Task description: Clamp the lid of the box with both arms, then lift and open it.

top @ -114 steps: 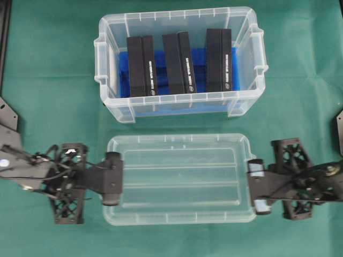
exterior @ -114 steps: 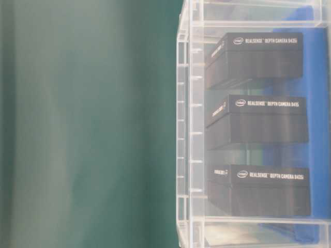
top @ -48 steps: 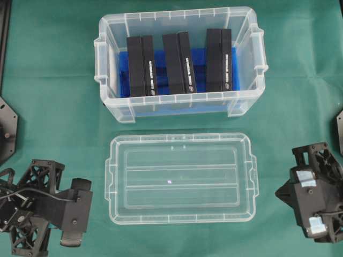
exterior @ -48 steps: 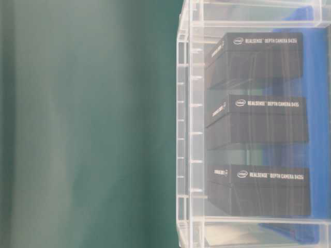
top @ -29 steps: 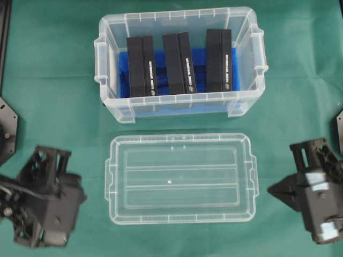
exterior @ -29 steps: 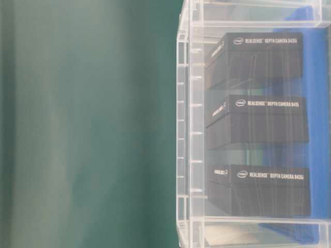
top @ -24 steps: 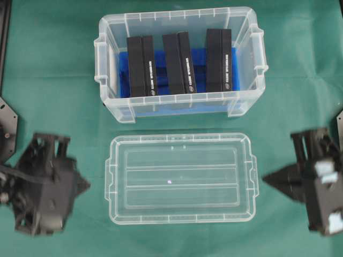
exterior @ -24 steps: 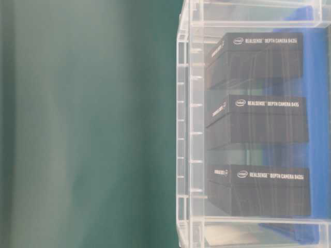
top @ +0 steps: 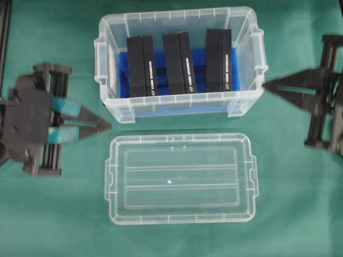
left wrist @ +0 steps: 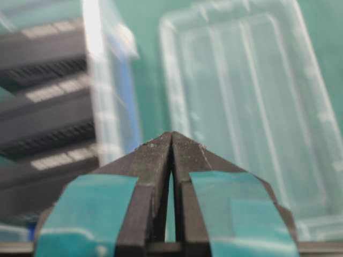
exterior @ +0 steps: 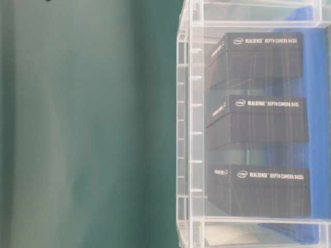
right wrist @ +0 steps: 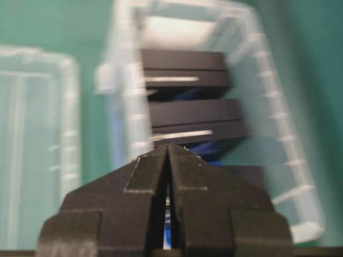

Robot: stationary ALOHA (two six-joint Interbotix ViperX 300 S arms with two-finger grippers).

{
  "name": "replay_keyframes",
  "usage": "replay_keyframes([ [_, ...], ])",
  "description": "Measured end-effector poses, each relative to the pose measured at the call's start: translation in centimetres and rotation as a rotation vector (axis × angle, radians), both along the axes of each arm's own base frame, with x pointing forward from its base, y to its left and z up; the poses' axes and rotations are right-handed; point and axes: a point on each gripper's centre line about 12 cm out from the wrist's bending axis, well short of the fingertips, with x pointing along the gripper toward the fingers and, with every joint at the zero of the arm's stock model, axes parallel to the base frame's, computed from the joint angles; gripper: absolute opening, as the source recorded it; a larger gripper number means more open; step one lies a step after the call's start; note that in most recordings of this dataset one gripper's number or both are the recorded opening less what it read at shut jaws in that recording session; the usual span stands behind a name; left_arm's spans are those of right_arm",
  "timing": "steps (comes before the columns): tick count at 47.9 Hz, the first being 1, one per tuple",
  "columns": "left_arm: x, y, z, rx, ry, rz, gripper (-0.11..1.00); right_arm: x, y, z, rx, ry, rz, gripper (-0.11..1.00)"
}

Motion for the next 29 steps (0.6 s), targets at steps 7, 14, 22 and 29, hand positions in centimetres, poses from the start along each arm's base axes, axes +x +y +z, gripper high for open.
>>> replay_keyframes([
  [7, -0.7, 2.3, 0.5, 0.027, -0.046, 0.045, 0.01, -0.3, -2.7, -1.1, -0.022, 0.014, -0.093, 0.00],
  [14, -1.8, 4.5, 0.2, 0.039, -0.064, 0.112, 0.01, -0.3, -4.2, -2.8, -0.025, 0.018, -0.116, 0.00],
  [22, -2.5, 5.7, -1.0, 0.037, -0.097, 0.139, 0.01, -0.3, -5.5, -4.2, -0.022, 0.007, -0.123, 0.00],
  [29, -2.7, 6.1, -1.9, 0.027, -0.129, 0.138, 0.01, -0.6, -6.5, -5.4, -0.016, -0.001, -0.132, 0.00],
])
